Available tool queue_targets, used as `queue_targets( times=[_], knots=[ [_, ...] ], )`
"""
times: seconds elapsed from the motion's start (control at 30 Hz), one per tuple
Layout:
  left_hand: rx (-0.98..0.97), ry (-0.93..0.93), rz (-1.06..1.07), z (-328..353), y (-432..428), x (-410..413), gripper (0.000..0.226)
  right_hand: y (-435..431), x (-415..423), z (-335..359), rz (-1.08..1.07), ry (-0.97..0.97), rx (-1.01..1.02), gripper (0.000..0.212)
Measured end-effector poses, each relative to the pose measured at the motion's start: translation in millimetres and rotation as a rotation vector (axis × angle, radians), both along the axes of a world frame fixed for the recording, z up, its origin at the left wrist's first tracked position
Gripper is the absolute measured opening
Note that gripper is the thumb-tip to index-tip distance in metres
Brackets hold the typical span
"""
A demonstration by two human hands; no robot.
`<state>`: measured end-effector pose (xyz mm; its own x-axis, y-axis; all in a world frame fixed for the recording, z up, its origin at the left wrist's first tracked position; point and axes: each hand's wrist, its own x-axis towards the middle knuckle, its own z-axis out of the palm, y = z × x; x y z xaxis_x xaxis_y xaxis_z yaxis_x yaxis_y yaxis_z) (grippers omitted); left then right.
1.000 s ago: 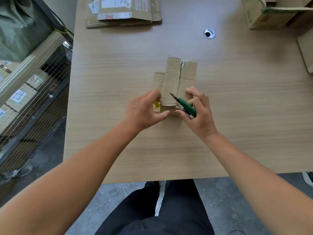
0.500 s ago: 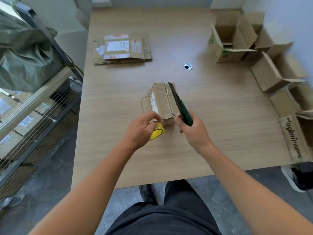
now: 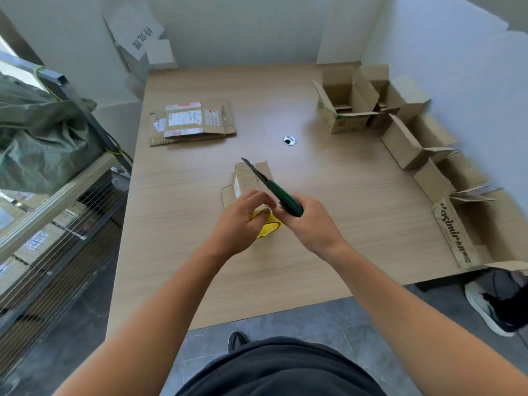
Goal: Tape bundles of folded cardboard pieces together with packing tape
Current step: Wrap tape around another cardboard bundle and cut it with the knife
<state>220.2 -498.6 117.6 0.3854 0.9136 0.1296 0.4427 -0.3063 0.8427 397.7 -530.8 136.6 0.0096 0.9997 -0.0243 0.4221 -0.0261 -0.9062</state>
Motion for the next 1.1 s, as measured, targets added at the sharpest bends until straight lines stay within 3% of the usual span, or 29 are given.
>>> queue_targets(
  times=[0.13, 0.23, 0.33, 0.43, 0.6, 0.8, 0.93, 1.1],
  knots=[
    [-0.079, 0.001, -0.008, 8, -15, 16, 0.027, -3, 26, 12, -0.017, 0.006, 0.051, 0.017],
    [-0.266, -0.238, 0.031, 9, -25, 26, 0.032, -8, 42, 12, -0.095, 0.169, -0.01, 0.017],
    [-0.252, -0.285, 0.034, 9, -34, 34, 0.021, -17, 56, 9, -0.047, 0.301, -0.08, 0.014],
    [-0.225, -0.234, 0.057, 14, -42, 42, 0.025, -22, 62, 10, 0.063, 0.285, -0.035, 0.016],
    [-0.219, -0.271, 0.031, 32, -52, 54, 0.019, -18, 71, 11, 0.025, 0.32, 0.025, 0.018],
    [-0.178, 0.092, 0.116, 44, -34, -7, 0.013, -2, 84, -7, -0.171, 0.604, -0.037, 0.017],
    [-0.239, 0.302, 0.118, 35, -11, -30, 0.009, 6, 72, -35, -0.24, 0.631, -0.119, 0.02],
    [-0.158, 0.575, 0.183, -5, 13, -39, 0.019, 24, 59, -73, -0.297, 0.547, -0.197, 0.022]
  ],
)
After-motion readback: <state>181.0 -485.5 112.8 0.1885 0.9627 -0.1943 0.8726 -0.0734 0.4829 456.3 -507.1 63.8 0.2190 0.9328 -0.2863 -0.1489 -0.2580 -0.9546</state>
